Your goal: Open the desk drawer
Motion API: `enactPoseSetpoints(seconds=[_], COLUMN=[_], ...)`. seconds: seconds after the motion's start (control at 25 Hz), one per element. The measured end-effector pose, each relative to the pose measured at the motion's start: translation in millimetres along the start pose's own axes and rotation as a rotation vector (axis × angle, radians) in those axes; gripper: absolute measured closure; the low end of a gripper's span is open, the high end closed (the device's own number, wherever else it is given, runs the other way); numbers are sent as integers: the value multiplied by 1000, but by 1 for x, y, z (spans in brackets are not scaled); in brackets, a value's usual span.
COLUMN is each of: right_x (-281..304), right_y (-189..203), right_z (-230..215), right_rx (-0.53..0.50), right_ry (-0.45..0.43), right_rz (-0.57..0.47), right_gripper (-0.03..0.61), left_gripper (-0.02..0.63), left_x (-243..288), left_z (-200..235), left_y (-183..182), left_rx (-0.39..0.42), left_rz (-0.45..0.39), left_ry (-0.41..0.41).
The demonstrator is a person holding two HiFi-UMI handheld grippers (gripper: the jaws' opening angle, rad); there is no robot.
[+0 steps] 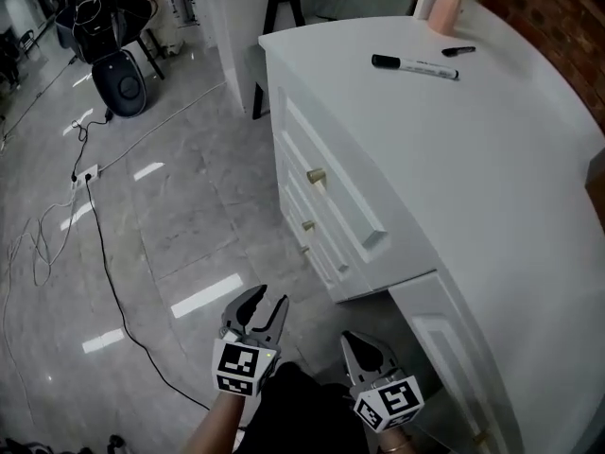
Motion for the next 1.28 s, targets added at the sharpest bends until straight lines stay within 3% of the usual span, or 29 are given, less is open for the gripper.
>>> enactPoseSetpoints(seconds=[0.36,0.68,1.0,1.28], right_x=[33,54,61,65], right_y=[68,110,128,135], right_z=[-65,-101,-127,-130], right_rx=[-34,-48,-40,-8], right_ry=[46,59,105,117], right_rz=[-26,-50,-49,-42], right_gripper=[574,574,574,574], left_gripper=[466,466,466,466], left_x=[91,149,216,258], left_z=[16,12,16,17], left_y=[80,128,168,182], left_rx=[53,83,91,96], left_rz=[-12,-20,35,83], left_ry=[2,32,38,58])
Point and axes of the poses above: the fingertips, and each gripper's own axes: x forward along the fingers, z to its left, y out of its underside, the point moved 4 cm from there along -x, backward along the fingers, and after that the axes turned 10 degrees about -y, right-handed, at the moved point
